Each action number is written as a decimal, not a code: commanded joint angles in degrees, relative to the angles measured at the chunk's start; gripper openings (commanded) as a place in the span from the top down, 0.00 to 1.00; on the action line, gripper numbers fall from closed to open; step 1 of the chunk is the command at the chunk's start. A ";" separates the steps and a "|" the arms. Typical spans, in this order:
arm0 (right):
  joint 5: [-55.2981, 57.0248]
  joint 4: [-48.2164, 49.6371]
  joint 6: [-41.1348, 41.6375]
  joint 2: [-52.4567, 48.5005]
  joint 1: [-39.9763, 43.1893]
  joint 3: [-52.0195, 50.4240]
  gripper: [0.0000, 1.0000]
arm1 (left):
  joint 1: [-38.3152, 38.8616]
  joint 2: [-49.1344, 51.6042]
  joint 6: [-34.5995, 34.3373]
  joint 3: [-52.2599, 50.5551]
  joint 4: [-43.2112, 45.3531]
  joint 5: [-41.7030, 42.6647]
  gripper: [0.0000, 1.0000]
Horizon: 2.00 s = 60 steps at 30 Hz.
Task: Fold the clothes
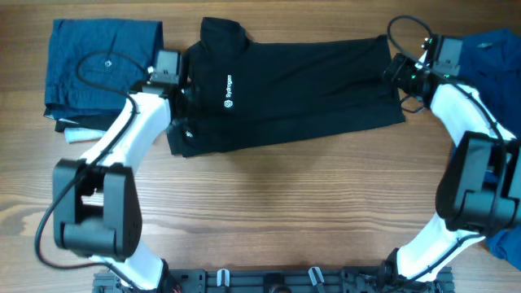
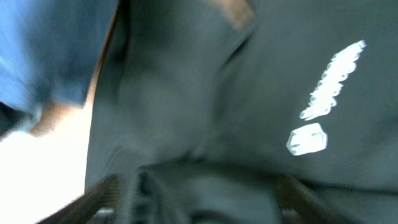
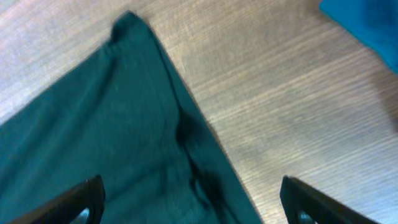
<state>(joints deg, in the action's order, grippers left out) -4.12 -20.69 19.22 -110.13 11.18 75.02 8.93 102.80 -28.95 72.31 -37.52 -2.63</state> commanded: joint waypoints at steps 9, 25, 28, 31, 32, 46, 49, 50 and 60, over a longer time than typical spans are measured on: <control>-6.32 -18.97 -5.88 6.05 0.79 -2.69 0.96 | -0.37 -9.60 1.05 5.49 -13.18 2.38 0.88; 11.50 -24.26 7.17 -9.11 2.34 -5.35 0.96 | -0.37 -5.68 1.09 5.25 -19.04 2.71 0.93; 13.14 -29.59 9.77 -9.11 4.57 -5.35 0.96 | -0.37 -5.49 1.07 3.67 -18.91 1.97 0.92; 13.16 -33.05 10.97 -9.11 5.57 -5.35 0.95 | -0.37 -5.49 1.07 1.09 -17.49 1.90 0.91; 13.18 -34.27 11.45 -9.11 5.62 -5.35 0.96 | -0.37 -5.49 1.07 0.07 -16.90 1.90 0.91; 8.13 -40.00 9.16 11.37 3.13 -3.63 0.96 | -6.14 -5.53 -0.46 -2.78 -9.90 8.04 0.96; 3.34 -39.78 -0.76 16.24 -3.34 0.26 0.96 | -6.27 -5.95 -0.48 -2.67 -5.27 10.78 0.95; 2.27 -39.80 -6.29 16.68 -6.73 2.01 0.96 | -6.27 -5.99 -0.46 -2.67 -3.45 10.71 0.91; -3.72 -22.05 -20.72 16.70 -35.06 3.45 0.77 | -12.33 -5.99 -7.54 -2.67 7.34 12.24 0.95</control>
<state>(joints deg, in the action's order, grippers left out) -3.03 -45.06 2.50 -93.62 -20.08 77.87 -1.93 96.71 -33.82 69.78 -30.79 7.79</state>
